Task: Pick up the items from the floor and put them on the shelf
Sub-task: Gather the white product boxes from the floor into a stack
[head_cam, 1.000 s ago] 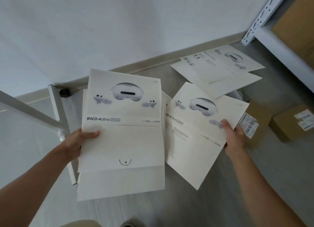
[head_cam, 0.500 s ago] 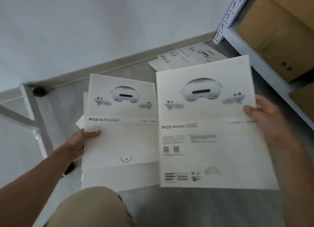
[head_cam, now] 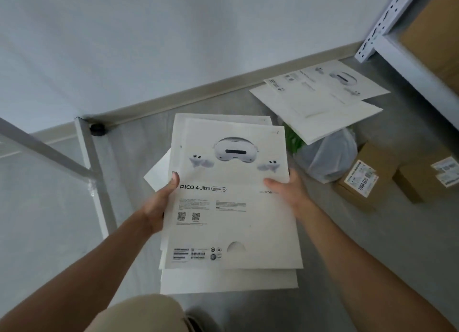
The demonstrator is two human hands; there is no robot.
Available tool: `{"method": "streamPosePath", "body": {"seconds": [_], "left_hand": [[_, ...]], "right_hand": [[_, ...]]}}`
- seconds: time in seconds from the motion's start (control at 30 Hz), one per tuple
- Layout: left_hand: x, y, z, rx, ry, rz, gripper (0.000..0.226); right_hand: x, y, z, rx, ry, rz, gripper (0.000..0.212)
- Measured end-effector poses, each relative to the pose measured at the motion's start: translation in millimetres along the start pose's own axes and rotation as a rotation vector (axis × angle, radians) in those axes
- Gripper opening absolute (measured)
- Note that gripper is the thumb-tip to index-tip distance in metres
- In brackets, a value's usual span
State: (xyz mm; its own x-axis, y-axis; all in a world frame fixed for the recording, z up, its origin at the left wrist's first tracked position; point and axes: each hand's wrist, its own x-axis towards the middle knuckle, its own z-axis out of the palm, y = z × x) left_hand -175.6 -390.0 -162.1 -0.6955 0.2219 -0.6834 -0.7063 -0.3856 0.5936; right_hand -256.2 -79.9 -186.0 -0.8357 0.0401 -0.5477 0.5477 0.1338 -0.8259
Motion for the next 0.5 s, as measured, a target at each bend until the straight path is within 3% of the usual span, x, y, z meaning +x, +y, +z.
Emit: {"method": "streamPosePath", "body": {"seconds": [0.13, 0.2, 0.33, 0.4, 0.5], "left_hand": [[-9, 21, -31, 0.117, 0.217, 0.032, 0.059], [-18, 36, -56, 0.139, 0.316, 0.073, 0.050], [-36, 63, -99, 0.127, 0.386, 0.109, 0.057], [-37, 66, -110, 0.135, 0.410, 0.115, 0.055], [-31, 60, -120, 0.123, 0.409, 0.107, 0.051]], "right_hand": [[14, -9, 54, -0.015, -0.029, -0.024, 0.049], [21, -12, 68, -0.039, -0.068, 0.055, 0.033], [44, 5, 66, -0.275, 0.367, 0.304, 0.037], [58, 6, 68, -0.387, 0.463, 0.421, 0.058], [88, -4, 82, -0.681, 0.433, 0.520, 0.099]]}}
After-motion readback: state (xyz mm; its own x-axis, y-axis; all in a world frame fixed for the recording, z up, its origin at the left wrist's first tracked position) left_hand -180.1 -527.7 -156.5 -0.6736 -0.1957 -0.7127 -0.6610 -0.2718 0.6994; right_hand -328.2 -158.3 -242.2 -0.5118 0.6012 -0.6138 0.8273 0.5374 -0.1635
